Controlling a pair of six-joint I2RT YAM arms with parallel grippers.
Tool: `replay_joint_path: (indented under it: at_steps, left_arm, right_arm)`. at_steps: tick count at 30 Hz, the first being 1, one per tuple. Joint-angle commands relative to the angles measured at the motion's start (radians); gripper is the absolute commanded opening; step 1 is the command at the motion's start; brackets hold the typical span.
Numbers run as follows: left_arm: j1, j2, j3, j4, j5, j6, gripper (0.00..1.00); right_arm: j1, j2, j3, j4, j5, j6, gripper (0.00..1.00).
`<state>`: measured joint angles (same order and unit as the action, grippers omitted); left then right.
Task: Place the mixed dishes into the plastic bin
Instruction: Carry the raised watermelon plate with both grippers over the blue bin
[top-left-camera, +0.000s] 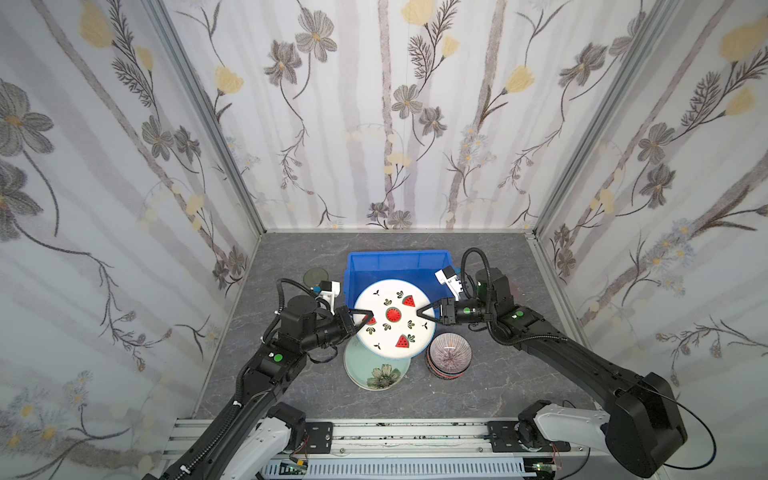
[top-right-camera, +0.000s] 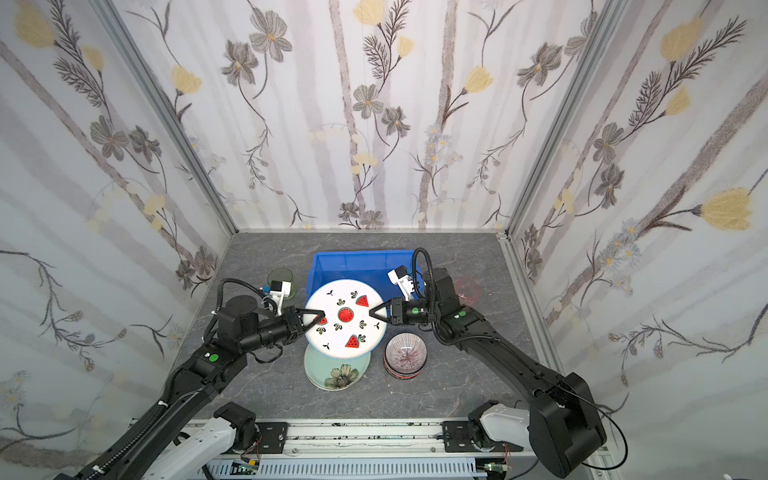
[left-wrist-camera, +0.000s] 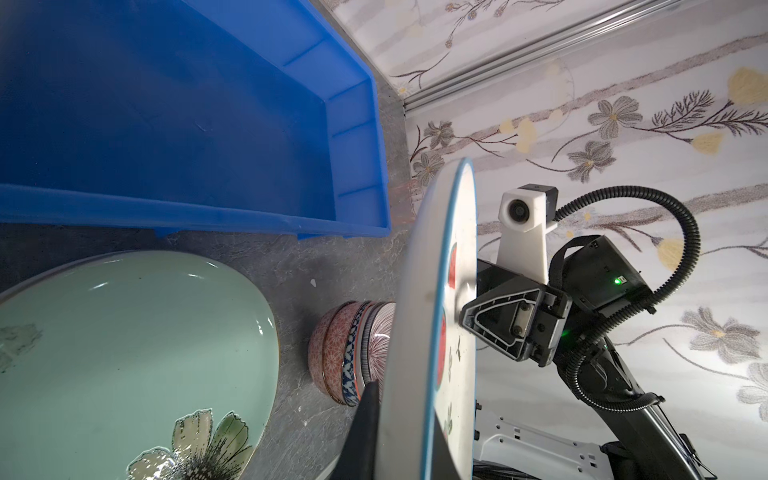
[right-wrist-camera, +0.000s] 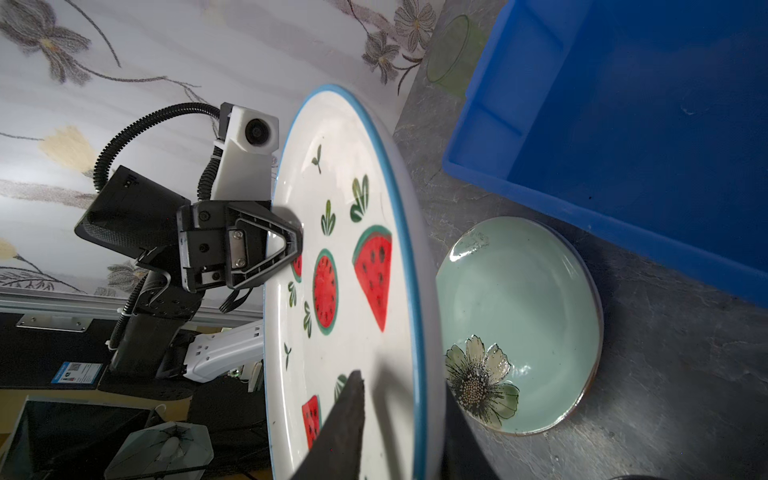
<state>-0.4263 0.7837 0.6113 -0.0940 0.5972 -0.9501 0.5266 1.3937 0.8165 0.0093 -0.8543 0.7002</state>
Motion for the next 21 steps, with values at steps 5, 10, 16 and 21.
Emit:
replay_joint_path:
  at_steps: [5,10,16,21]
  left_arm:
    - [0.002,0.029,-0.013,0.080,-0.032,0.004,0.00]
    - [0.001,0.053,-0.031,0.080,-0.057,0.008,0.09]
    - [0.002,0.078,-0.042,0.079,-0.084,0.017,0.58]
    - [0.001,0.087,-0.044,0.079,-0.116,0.017,0.83]
  right_arm:
    - [-0.007,0.010,-0.004,0.114,-0.056,0.020,0.00]
    - [-0.014,0.012,-0.004,0.126,-0.056,0.031,0.00]
    - [-0.028,0.019,0.011,0.111,-0.056,0.025,0.00]
    - [-0.043,0.033,0.033,0.083,-0.035,0.009,0.00]
